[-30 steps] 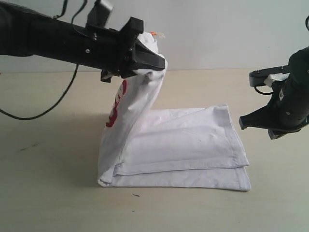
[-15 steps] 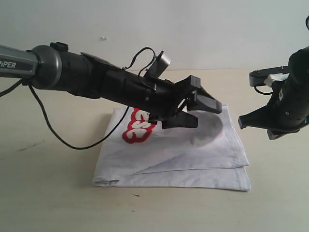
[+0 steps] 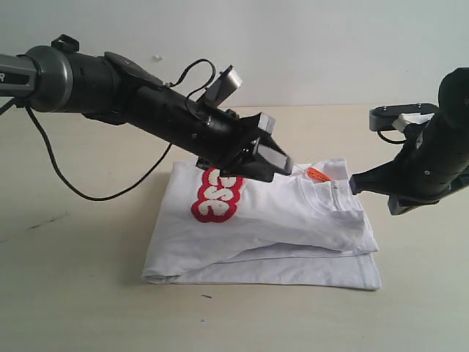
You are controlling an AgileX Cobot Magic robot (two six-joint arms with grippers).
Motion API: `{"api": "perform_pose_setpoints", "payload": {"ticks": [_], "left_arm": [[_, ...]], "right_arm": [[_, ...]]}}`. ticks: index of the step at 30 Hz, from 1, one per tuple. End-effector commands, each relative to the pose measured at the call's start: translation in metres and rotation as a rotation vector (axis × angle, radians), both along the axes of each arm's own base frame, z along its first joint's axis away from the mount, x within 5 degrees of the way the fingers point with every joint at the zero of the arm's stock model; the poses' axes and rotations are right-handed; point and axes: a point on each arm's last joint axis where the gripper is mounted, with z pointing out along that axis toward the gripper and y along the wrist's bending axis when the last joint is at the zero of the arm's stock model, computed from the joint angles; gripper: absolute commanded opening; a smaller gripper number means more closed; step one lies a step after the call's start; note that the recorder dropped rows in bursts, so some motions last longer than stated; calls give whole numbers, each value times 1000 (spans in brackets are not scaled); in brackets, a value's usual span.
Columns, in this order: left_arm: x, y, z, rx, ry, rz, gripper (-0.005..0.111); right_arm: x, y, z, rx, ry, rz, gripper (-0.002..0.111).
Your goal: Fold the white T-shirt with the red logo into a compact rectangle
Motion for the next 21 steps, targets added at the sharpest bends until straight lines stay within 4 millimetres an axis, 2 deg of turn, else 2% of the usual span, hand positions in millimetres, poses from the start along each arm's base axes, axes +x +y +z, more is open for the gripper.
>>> {"api": "perform_pose_setpoints", "payload": {"ticks": [1, 7, 12, 21], "left_arm": [[-3, 5, -18, 149, -8, -54, 43], [-13, -1, -46, 203, 51, -89, 43], [-15, 0, -71, 231, 107, -92, 43], [-16, 1, -86, 254, 146, -86, 43]], "right_arm": [[3, 13, 7, 137, -51, 105, 0], [9, 17, 6, 163, -110, 145, 0], [11, 17, -12, 164, -67, 137, 0], [16, 17, -47, 170, 1, 112, 0]]}}
